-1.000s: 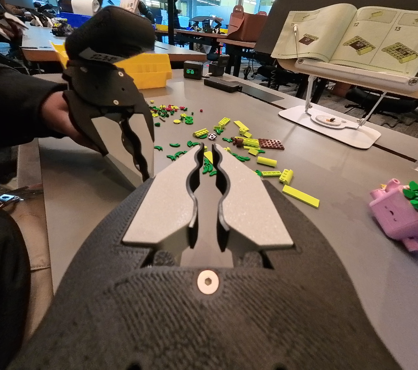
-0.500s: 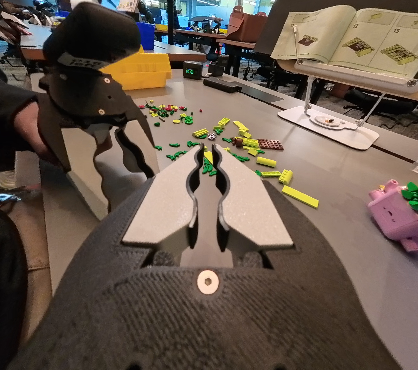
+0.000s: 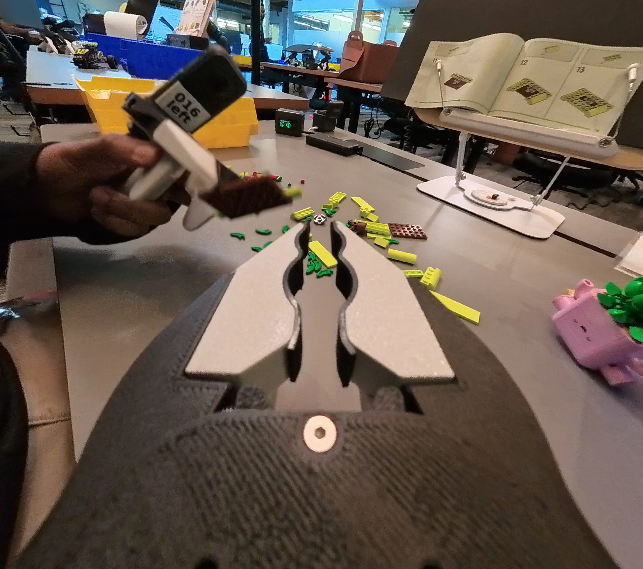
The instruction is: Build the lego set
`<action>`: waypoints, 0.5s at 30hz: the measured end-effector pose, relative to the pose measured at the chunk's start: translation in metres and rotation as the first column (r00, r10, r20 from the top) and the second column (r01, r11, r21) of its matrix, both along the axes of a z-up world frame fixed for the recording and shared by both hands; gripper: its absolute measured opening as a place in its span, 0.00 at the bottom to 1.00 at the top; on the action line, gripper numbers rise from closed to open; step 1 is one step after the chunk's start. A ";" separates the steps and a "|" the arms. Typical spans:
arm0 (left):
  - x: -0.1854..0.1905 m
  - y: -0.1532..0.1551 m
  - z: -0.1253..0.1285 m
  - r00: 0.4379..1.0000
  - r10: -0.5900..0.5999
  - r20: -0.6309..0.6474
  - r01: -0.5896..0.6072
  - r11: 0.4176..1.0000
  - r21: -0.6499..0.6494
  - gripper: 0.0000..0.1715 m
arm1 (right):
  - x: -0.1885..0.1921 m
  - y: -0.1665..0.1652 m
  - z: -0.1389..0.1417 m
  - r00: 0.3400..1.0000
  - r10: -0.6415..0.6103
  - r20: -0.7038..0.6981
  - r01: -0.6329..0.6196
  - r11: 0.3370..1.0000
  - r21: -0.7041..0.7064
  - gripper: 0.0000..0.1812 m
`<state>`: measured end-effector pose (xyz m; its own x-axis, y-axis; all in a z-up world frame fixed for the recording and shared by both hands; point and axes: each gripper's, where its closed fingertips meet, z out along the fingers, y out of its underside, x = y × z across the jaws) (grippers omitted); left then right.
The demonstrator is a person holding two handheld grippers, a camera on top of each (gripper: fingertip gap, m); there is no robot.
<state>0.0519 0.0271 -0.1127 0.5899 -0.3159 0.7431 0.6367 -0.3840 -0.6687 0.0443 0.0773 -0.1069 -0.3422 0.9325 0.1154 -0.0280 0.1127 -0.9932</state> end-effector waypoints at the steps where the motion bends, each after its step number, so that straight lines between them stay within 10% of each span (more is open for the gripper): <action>1: -0.006 -0.002 0.012 0.995 0.004 0.099 -0.010 0.998 0.060 0.17 | 0.000 0.000 0.000 1.000 -0.001 0.002 0.001 1.000 -0.003 0.06; 9: -0.005 -0.011 0.037 0.979 -0.059 0.196 0.013 0.974 0.226 0.17 | -0.001 0.000 -0.001 1.000 -0.002 0.007 0.002 1.000 -0.001 0.06; 12: -0.006 -0.003 0.010 0.998 0.001 -0.063 0.006 0.993 0.117 0.17 | -0.002 0.007 0.001 0.999 -0.053 -0.006 0.052 0.999 -0.013 0.07; 15: -0.011 0.004 -0.039 0.891 -0.034 -0.453 -0.008 0.996 -0.091 0.17 | -0.001 0.023 0.007 0.991 -0.131 -0.035 0.129 0.990 -0.057 0.09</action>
<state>0.0411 0.0315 -0.1518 0.8657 -0.2714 0.4205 0.2668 -0.4606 -0.8466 0.0434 0.1001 -0.1000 -0.2140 0.9740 0.0741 -0.0545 0.0638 -0.9965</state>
